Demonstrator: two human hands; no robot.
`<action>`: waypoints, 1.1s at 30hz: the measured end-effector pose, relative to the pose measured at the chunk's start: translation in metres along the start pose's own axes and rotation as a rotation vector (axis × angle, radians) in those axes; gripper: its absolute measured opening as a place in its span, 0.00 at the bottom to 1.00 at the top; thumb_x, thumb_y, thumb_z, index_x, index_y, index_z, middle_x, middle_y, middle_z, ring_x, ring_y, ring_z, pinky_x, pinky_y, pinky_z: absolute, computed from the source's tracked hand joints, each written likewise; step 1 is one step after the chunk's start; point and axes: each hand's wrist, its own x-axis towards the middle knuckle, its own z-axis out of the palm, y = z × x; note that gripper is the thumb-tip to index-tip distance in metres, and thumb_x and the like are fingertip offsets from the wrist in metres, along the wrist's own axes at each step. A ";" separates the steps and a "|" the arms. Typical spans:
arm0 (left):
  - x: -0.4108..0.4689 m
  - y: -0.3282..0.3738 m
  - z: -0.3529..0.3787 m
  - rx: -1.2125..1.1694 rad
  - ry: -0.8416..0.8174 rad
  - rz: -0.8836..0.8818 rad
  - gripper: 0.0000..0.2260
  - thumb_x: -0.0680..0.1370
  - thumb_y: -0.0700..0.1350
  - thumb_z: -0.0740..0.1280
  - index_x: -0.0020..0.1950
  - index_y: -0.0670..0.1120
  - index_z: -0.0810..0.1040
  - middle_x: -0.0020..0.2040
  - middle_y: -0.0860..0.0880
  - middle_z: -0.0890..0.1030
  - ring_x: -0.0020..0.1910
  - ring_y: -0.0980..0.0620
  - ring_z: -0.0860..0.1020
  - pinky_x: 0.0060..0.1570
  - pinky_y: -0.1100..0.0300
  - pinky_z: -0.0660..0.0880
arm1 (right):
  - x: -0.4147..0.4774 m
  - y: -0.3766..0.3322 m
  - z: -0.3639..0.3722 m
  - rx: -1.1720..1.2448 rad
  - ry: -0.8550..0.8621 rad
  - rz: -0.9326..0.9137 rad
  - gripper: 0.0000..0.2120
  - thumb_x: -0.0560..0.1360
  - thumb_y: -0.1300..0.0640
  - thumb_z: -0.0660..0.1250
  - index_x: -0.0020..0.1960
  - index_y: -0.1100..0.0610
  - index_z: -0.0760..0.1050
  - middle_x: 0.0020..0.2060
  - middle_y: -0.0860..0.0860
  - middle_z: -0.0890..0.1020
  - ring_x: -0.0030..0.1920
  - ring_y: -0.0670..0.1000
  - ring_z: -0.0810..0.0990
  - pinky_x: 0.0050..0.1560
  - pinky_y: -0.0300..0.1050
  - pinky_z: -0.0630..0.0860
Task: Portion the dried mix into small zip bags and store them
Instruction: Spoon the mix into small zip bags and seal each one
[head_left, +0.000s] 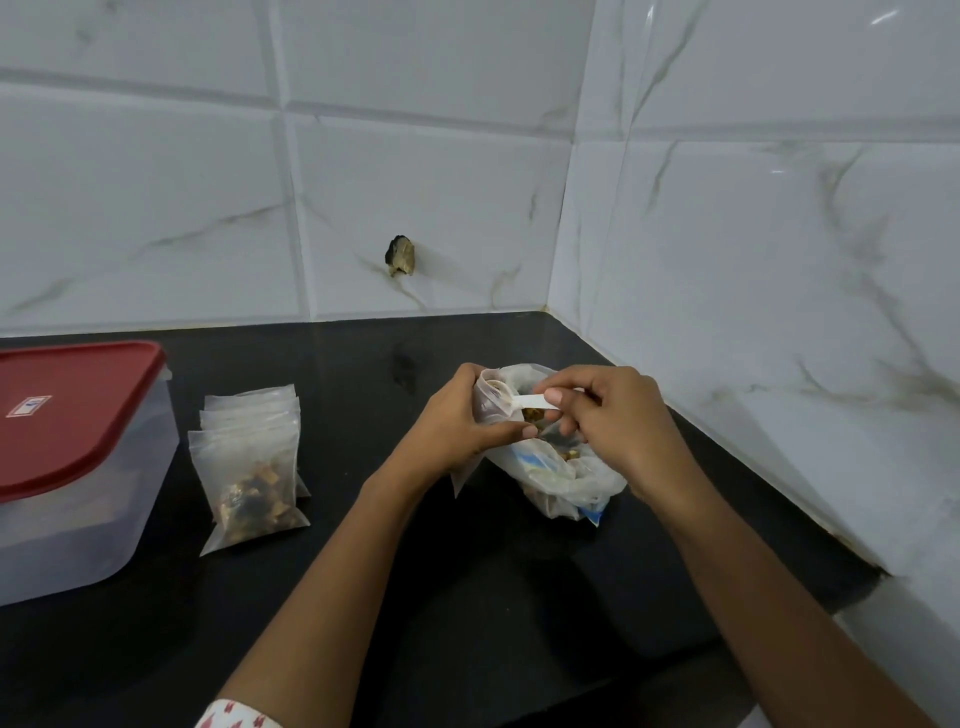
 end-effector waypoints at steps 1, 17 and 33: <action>0.000 -0.001 0.000 -0.007 0.005 0.003 0.22 0.68 0.49 0.75 0.57 0.52 0.68 0.48 0.60 0.74 0.46 0.64 0.74 0.41 0.73 0.72 | -0.002 -0.001 0.001 -0.053 0.013 -0.053 0.09 0.76 0.62 0.63 0.47 0.55 0.82 0.30 0.46 0.78 0.30 0.43 0.75 0.30 0.26 0.71; 0.002 -0.004 -0.001 -0.020 0.004 -0.038 0.25 0.69 0.50 0.75 0.59 0.52 0.66 0.52 0.56 0.74 0.48 0.62 0.74 0.43 0.70 0.72 | -0.011 0.021 0.004 -0.490 0.127 -0.741 0.12 0.68 0.62 0.63 0.47 0.61 0.82 0.40 0.53 0.84 0.41 0.51 0.82 0.46 0.35 0.74; 0.005 -0.007 -0.004 0.061 -0.107 -0.381 0.36 0.72 0.45 0.72 0.73 0.45 0.54 0.67 0.44 0.64 0.59 0.49 0.68 0.58 0.56 0.69 | 0.005 0.035 0.012 -0.454 0.076 0.011 0.13 0.79 0.62 0.59 0.59 0.57 0.78 0.52 0.54 0.82 0.48 0.51 0.80 0.51 0.41 0.76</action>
